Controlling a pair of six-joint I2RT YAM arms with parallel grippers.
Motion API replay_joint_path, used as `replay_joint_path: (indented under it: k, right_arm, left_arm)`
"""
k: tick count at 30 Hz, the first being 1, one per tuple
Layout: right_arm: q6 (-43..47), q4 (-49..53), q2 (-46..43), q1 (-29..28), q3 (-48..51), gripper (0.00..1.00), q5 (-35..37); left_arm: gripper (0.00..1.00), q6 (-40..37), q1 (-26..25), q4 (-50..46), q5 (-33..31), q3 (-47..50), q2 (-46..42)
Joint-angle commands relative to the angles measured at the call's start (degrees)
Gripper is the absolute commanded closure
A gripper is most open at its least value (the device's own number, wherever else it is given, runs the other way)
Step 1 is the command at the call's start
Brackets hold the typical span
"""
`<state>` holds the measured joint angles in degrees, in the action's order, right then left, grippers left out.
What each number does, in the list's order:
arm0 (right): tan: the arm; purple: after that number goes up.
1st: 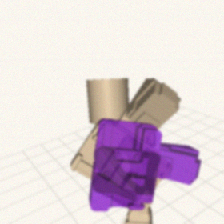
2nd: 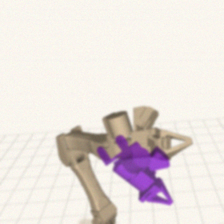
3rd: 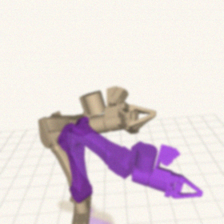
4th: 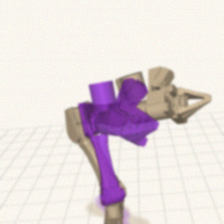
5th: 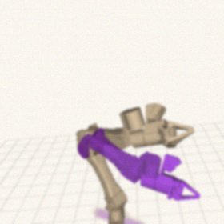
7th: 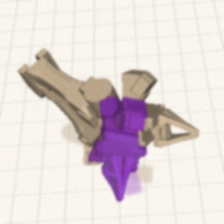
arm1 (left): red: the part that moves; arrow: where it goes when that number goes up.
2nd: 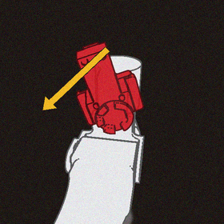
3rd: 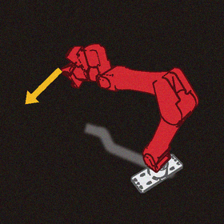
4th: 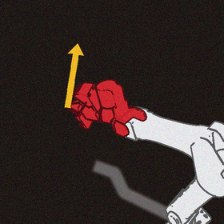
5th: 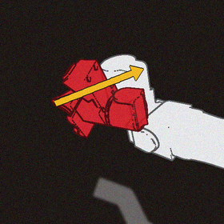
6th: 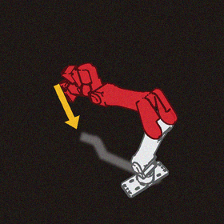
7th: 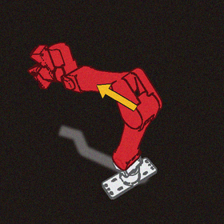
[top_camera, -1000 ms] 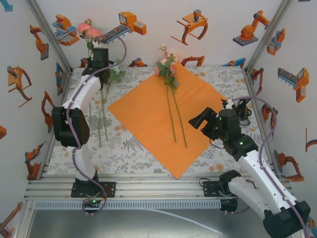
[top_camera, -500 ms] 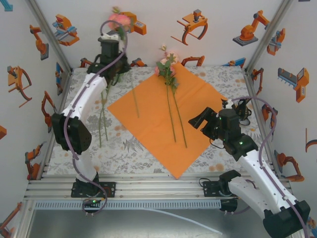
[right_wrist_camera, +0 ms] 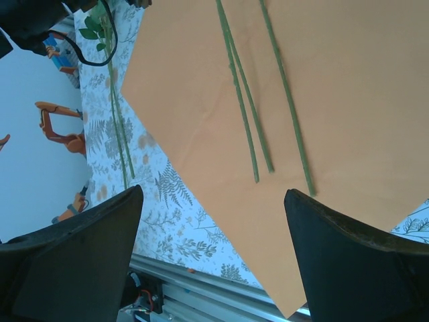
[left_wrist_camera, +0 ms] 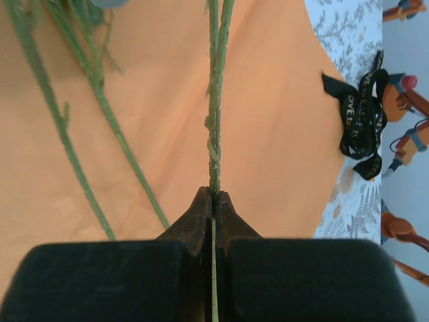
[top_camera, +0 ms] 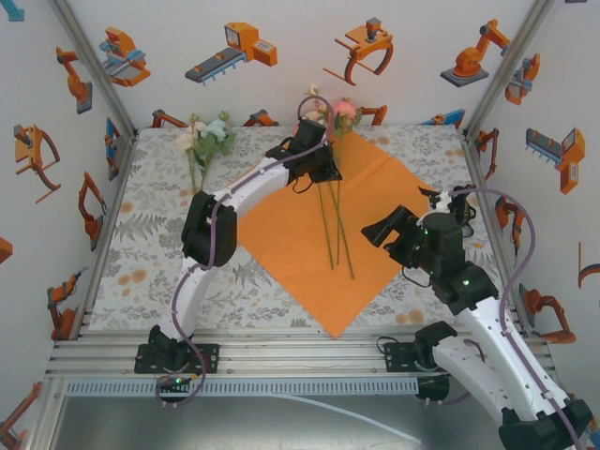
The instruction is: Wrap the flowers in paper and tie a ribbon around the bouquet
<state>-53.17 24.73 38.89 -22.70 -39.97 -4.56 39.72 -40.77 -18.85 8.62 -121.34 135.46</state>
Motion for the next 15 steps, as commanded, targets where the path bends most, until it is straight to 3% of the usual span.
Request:
replay_joint_path:
  k: [1, 7, 12, 15]
  right_arm:
    - [-0.09, 1.61, -0.92, -0.35, 0.85, 0.22, 1.38]
    - [-0.09, 2.5, -1.53, -0.35, 0.94, 0.22, 1.73]
    - [-0.09, 2.93, -1.9, -0.35, 0.79, 0.22, 1.87]
    - [-0.18, 3.13, -1.8, -0.37, 0.48, 0.22, 1.92]
  left_arm:
    - [1.0, -2.4, 0.12, 1.53, -1.95, -3.41, 2.43]
    - [0.99, -1.22, 0.42, 2.4, -5.4, -2.91, 5.55]
    - [0.79, -1.73, 0.7, 3.69, -6.87, -1.74, 5.69]
    - [0.73, -2.91, 1.19, 2.57, -6.87, -2.06, 4.78]
